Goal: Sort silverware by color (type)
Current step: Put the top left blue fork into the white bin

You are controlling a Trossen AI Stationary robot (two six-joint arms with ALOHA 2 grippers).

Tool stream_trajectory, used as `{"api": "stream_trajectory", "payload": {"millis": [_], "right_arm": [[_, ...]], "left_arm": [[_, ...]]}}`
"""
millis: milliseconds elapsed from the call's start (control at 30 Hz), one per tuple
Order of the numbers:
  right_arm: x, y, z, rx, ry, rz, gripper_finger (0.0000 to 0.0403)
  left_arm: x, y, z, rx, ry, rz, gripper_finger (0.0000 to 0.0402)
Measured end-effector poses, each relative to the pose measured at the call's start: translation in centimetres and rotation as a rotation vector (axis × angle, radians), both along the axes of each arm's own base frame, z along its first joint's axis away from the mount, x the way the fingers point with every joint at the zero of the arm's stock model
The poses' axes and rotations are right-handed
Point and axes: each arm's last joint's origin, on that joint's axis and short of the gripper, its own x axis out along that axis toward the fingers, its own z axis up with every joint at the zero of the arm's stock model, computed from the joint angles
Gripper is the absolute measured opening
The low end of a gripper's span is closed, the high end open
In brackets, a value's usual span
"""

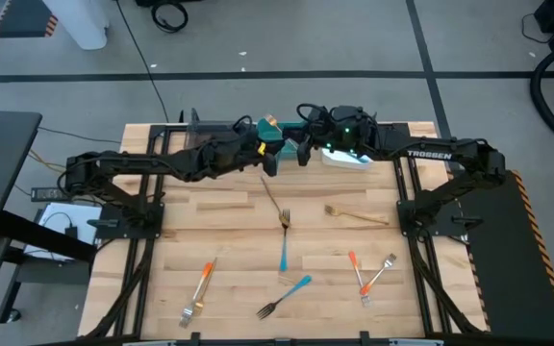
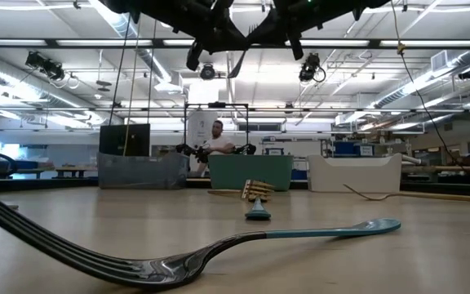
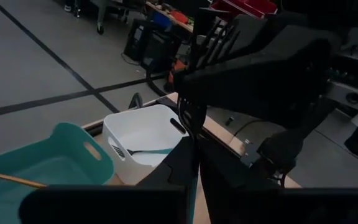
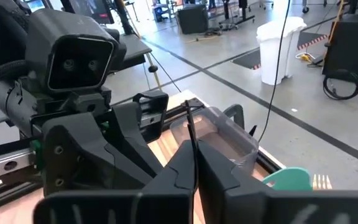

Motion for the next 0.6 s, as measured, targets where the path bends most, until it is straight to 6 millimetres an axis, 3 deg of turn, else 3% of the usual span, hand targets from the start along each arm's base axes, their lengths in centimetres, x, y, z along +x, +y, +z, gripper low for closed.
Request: {"api": "stream_trajectory", "payload": {"millis": [133,333,600], "right_arm": [[-0.7,-0.8,-0.2,-0.066,0.076,-0.064,0.0007],[-3.4,-2.7,-0.8,-0.142,0.307,-0.232,0.0005],[-6.5,-6.6,-3.8,-0.168,0.727,-0.353,0.0005]], "left_arm": [[-0.2,0.9,0.3,-0.002,-0.021,-0.022,0.0052],[-1.0,2.8,0.7,-0.011,-0.044,-0.069,0.008],[-1.8,4.9,-0.2,0.074,0.097,-0.035,0.009]]}}
